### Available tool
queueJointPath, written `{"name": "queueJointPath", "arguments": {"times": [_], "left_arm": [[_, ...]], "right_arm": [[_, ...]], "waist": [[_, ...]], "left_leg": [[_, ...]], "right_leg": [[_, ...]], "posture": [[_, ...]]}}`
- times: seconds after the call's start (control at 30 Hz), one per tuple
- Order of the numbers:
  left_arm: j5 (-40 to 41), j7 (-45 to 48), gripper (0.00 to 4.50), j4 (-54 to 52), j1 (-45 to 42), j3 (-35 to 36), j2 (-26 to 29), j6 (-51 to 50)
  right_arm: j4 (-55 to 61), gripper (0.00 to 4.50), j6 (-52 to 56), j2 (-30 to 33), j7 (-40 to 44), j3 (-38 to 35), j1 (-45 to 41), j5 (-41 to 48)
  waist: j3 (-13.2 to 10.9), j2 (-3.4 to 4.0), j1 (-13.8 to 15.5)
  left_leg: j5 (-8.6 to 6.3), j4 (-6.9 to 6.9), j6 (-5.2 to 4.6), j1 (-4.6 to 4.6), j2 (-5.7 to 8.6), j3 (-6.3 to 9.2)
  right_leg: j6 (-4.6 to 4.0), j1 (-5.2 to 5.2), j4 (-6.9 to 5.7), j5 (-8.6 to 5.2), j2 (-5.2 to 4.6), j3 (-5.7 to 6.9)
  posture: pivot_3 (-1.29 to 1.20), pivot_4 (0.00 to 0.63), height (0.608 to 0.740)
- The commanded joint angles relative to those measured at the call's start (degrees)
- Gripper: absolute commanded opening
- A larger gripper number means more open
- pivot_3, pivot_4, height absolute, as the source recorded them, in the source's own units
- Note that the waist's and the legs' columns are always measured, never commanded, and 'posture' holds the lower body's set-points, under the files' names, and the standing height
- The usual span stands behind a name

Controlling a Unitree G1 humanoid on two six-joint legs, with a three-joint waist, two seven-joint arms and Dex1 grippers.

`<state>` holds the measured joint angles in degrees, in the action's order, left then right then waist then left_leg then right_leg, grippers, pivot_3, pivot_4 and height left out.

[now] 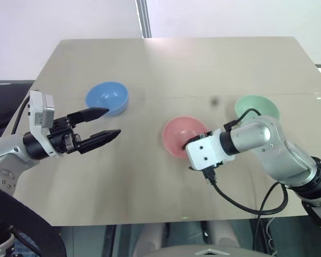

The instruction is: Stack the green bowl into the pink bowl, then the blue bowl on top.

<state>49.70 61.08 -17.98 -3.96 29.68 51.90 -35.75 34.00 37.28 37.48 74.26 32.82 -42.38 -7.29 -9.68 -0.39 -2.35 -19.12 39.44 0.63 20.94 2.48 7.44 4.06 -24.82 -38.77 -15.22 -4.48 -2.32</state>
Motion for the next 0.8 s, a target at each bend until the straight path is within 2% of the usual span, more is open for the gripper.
{"name": "queueJointPath", "arguments": {"times": [0.03, 0.2, 0.3, 0.47, 0.63, 0.8], "left_arm": [[0.8, 0.1, 4.42, -1.1, -0.5, 0.9, 0.0, 0.7], [0.6, 0.0, 4.42, -1.3, -0.2, 1.2, 0.0, 0.8], [0.7, -0.3, 4.42, -1.8, 0.5, 2.0, -0.2, 0.7], [1.4, -0.4, 4.42, -2.4, 1.4, 2.8, -0.6, 0.8], [2.8, -0.5, 4.42, -2.7, 0.8, 3.3, -1.3, 0.6], [4.8, 0.1, 4.42, -2.0, -1.0, 3.0, -1.4, 0.6]], "right_arm": [[3.0, 2.83, 2.1, 1.1, 0.0, -4.9, -1.3, 3.7], [3.9, 2.83, 6.2, 3.0, -1.3, -16.4, 1.2, 12.1], [3.4, 2.83, 10.6, 8.4, -0.9, -30.9, 7.7, 17.9], [-3.8, 2.83, 9.3, 15.9, -4.4, -40.9, 15.2, 18.6], [-14.1, 2.83, 6.2, 21.2, -10.2, -42.8, 18.8, 14.0], [-17.8, 2.83, 8.2, 23.1, -13.9, -38.8, 20.3, 12.6]], "waist": [[0.0, 0.0, 0.0], [0.0, 0.0, 0.0], [0.0, 0.0, 0.5], [0.0, -0.02, 0.9], [0.0, -0.01, 0.6], [0.0, -0.01, 0.2]], "left_leg": [[0.0, 0.0, 0.0, 0.0, 0.0, 0.0], [0.0, -0.01, 0.0, 0.0, 0.0, 0.02], [0.0, -0.03, 0.0, 0.03, -0.02, 0.02], [-0.02, -0.03, -0.04, 0.09, 0.11, 0.01], [-0.02, -0.08, -0.03, -0.04, 0.01, -0.16], [-0.02, -0.06, -0.04, -0.06, 0.03, -0.29]], "right_leg": [[0.0, 0.0, 0.0, 0.0, 0.0, 0.0], [0.0, 0.01, 0.01, 0.0, 0.0, 0.02], [0.0, 0.01, 0.04, 0.0, 0.0, 0.03], [0.01, 0.03, 0.19, 0.0, -0.1, 0.05], [0.0, 0.02, 0.03, 0.0, 0.0, -0.08], [0.0, 0.01, 0.01, 0.0, -0.03, -0.17]], "posture": [[0.0, 0.15, 0.74], [0.0, 0.15, 0.74], [0.0, 0.15, 0.74], [0.0, 0.15, 0.74], [0.0, 0.15, 0.74], [0.0, 0.15, 0.74]]}}
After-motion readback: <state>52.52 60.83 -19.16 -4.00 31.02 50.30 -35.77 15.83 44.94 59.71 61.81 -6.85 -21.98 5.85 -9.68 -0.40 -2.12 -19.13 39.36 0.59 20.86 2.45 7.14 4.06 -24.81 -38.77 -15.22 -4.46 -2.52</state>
